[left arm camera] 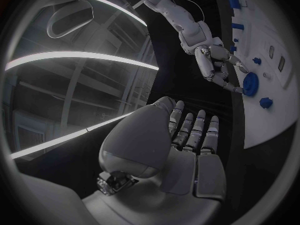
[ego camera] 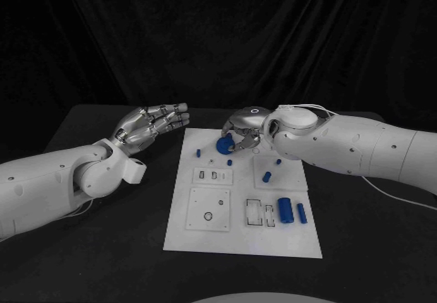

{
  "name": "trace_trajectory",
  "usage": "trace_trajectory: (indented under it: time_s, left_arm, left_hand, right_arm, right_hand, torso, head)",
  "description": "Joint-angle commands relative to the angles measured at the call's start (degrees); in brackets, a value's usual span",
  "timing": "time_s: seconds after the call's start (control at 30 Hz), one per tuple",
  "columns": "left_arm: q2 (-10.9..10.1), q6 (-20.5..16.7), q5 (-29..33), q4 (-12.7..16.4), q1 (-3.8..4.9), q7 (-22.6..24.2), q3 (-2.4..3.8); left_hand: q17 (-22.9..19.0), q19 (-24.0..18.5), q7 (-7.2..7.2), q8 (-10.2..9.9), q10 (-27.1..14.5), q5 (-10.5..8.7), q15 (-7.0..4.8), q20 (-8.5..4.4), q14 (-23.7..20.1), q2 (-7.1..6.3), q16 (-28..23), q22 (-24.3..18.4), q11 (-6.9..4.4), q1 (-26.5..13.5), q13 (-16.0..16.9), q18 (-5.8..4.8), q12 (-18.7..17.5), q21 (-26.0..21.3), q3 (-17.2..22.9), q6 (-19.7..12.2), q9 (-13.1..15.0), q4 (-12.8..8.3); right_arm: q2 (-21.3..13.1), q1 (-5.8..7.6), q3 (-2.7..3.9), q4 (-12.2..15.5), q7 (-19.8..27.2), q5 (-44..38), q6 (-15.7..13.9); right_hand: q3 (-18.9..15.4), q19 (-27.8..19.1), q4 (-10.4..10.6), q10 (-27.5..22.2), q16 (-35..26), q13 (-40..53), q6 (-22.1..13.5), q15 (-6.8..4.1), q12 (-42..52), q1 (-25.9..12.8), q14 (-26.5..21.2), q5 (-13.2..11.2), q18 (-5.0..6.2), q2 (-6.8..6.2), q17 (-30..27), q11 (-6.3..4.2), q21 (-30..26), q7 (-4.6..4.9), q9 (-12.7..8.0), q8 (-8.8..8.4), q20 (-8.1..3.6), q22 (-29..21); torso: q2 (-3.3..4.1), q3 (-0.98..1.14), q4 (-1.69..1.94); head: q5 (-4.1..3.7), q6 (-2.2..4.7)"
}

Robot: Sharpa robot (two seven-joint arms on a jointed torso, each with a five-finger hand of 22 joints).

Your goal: Assemble the parts on the task board

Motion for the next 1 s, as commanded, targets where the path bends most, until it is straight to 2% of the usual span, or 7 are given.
trace_trajectory:
  time_s: [0.03, 0.47, 0.8, 1.0]
  left_arm:
    - [0.20, 0.44, 0.18, 0.01, -0.06, 0.98, 0.06]
    - [0.50, 0.66, 0.18, -0.23, -0.07, 1.01, 0.06]
    - [0.32, 0.70, 0.18, -0.17, -0.07, 0.97, 0.06]
    - [0.27, 0.76, 0.18, -0.19, -0.07, 0.95, 0.06]
  left_hand:
    - [-0.05, -0.41, 0.05, 0.39, -0.36, 0.16, -0.03, 0.06, -0.22, -0.64, -0.16, -0.06, -0.13, -0.10, 0.01, -0.66, 0.35, -0.26, 0.30, 0.12, 0.05, 0.01]
    - [-0.04, -0.42, 0.05, 0.39, -0.40, 0.17, -0.01, 0.07, -0.20, -0.65, -0.11, -0.06, -0.10, -0.11, 0.00, -0.66, 0.32, -0.28, 0.37, 0.06, 0.04, 0.01]
    - [-0.06, -0.46, 0.06, 0.38, -0.45, 0.17, 0.00, 0.08, -0.25, -0.64, -0.17, -0.07, -0.09, -0.12, -0.01, -0.66, 0.27, -0.30, 0.43, -0.03, 0.03, 0.01]
    - [-0.06, -0.46, 0.06, 0.38, -0.45, 0.17, 0.00, 0.08, -0.25, -0.64, -0.17, -0.07, -0.09, -0.12, -0.01, -0.66, 0.27, -0.30, 0.43, -0.03, 0.03, 0.01]
  right_arm:
    - [0.04, 0.01, 0.02, -0.08, 0.40, 0.04, 0.90]
    - [0.14, -0.01, 0.02, -0.04, 0.70, 0.04, 1.38]
    - [-0.47, -0.08, 0.02, -0.14, 0.98, 0.04, 2.49]
    - [-1.29, -0.19, 0.02, 0.23, 1.05, 0.04, 2.52]
  right_hand:
    - [-0.04, 5.31, -0.41, 6.17, 0.15, 15.09, -0.63, -0.15, 0.15, 0.11, 6.01, -0.55, -0.17, 0.64, 15.06, -0.29, -0.38, -0.05, -0.42, -0.58, 0.07, 14.68]
    - [0.08, 5.01, -0.99, 6.17, 0.15, 15.09, -1.33, -0.67, 0.15, 0.18, 6.01, -1.33, -0.03, 1.03, 15.06, -0.99, -0.84, -0.97, -1.55, -1.45, -0.36, 14.48]
    - [-0.36, 4.87, -0.71, 6.17, 0.15, 15.09, 0.73, -1.09, 0.15, -1.16, 6.01, -3.49, 0.03, 1.54, 15.06, -1.41, -1.05, -1.34, -2.32, -0.98, -0.82, 14.42]
    - [-0.41, 4.90, -0.91, 6.17, 0.15, 15.09, 5.12, -1.11, 0.15, -1.55, 6.01, -3.65, 0.02, 1.91, 15.06, -1.37, -1.03, -1.22, -2.20, 0.70, -0.92, 14.46]
  torso:
    - [0.06, 0.06, -0.04]
    - [0.01, 0.18, -0.44]
    - [0.02, 0.17, -0.48]
    - [0.04, 0.11, -0.55]
  head:
    - [-0.08, -0.13]
    - [0.31, -0.22]
    - [0.44, -0.40]
    - [0.55, -0.56]
